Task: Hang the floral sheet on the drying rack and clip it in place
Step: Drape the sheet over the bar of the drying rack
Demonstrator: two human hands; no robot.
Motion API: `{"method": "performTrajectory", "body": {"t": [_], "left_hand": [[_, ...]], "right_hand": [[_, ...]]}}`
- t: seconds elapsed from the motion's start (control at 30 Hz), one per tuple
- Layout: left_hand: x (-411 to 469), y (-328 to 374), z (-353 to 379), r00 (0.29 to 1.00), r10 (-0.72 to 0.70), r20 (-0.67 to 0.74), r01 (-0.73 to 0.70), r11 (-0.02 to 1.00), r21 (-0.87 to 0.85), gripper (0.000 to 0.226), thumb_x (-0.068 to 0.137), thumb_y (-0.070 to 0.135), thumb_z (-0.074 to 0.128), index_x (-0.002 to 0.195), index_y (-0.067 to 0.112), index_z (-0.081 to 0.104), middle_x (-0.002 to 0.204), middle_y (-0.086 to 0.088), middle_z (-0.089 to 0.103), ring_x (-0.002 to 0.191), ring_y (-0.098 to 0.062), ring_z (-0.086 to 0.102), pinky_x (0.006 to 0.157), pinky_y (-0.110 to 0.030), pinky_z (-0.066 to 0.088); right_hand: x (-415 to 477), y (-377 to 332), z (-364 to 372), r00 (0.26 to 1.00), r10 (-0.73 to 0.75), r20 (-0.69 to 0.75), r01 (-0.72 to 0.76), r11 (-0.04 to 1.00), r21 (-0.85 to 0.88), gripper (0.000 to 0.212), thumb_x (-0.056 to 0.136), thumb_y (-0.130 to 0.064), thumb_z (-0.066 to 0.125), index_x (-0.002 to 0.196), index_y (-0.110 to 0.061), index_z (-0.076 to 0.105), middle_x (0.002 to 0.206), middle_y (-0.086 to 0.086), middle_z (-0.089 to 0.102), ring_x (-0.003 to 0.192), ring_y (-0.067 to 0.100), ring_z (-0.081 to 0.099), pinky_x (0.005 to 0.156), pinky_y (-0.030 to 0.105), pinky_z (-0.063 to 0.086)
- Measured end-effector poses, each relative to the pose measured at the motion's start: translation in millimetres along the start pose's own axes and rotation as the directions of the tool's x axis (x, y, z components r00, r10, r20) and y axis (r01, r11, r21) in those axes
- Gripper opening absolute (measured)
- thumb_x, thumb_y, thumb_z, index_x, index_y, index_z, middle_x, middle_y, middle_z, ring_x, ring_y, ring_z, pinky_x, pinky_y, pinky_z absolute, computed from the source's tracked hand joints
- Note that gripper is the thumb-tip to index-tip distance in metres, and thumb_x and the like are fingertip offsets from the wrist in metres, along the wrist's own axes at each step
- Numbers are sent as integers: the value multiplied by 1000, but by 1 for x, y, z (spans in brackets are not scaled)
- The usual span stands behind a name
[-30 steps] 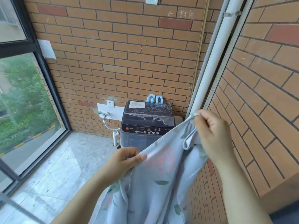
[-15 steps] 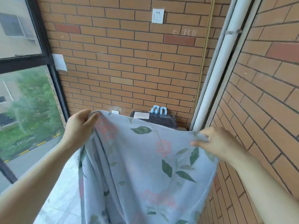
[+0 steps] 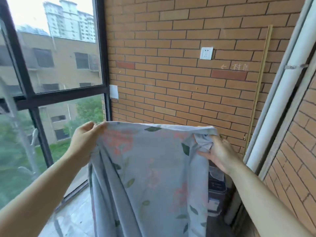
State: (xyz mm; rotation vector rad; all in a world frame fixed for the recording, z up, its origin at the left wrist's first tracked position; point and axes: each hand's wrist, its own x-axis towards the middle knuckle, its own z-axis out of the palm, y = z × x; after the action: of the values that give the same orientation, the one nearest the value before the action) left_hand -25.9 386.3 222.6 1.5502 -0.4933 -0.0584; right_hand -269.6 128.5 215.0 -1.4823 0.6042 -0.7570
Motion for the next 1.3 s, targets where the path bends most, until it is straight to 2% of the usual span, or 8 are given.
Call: {"method": "performTrajectory", "body": {"t": [0.1,0.3,0.4,0.47,0.6,0.77,1.07,1.3], "left_hand": [[-7,20,-21,930,149,-336,-122,987,102,35,90,30,63,75,1,52,67,-10,39,62,-18,33,54,-31,26],[-41,76,-73,611,274,-743,-250,957,147,39,92,31,58,62,23,35,60,5,36,57,-11,32,65,-30,31],[-61,102,-104,476,363,-801,-289,925,248,42,92,30,59,61,23,31,60,5,33,56,-10,29,59,-30,30],[-75,118,-128,409,406,-817,-311,904,294,42,92,29,59,62,23,31,61,6,33,55,-7,29,54,-20,30],[-100,147,-176,280,514,-811,-349,841,413,41,92,28,60,62,24,32,61,8,34,56,-3,31,57,-19,33],[-120,170,-220,155,601,-784,-298,785,543,41,93,22,58,63,21,30,59,5,32,52,-3,30,50,-10,32],[-117,152,-345,59,648,-759,-174,756,632,33,93,23,58,71,5,41,59,2,32,54,-9,28,48,-13,30],[-64,169,-463,95,675,-732,-216,731,647,39,93,25,57,64,16,33,62,2,32,60,-15,29,53,-22,28]], "right_hand": [[9,-20,29,975,-154,157,165,985,-58,36,102,-38,37,126,-24,59,124,1,64,115,18,60,92,38,52],[4,-65,98,772,-394,499,471,882,-32,35,105,-32,32,111,-59,53,123,-12,61,121,11,53,103,27,43],[-5,-77,131,679,-469,565,574,818,-12,37,105,-24,30,126,-42,54,112,-12,60,102,0,55,82,3,40],[-8,-83,154,599,-527,603,639,768,35,38,104,-27,32,139,-40,44,126,-10,52,108,-15,49,88,0,36],[-17,-98,204,456,-620,638,723,677,141,44,101,-36,37,144,-44,35,146,-4,35,139,14,33,117,41,29],[-32,-113,266,288,-807,515,910,398,116,46,102,-32,37,147,-26,38,135,-5,43,134,14,34,117,37,26],[-62,-103,412,140,-844,518,976,207,74,55,96,-39,29,150,-27,31,113,-3,58,114,15,40,102,42,29],[-78,-127,544,158,-816,556,987,125,-97,61,95,-45,12,154,-32,15,127,8,55,119,27,43,101,44,28]]}}
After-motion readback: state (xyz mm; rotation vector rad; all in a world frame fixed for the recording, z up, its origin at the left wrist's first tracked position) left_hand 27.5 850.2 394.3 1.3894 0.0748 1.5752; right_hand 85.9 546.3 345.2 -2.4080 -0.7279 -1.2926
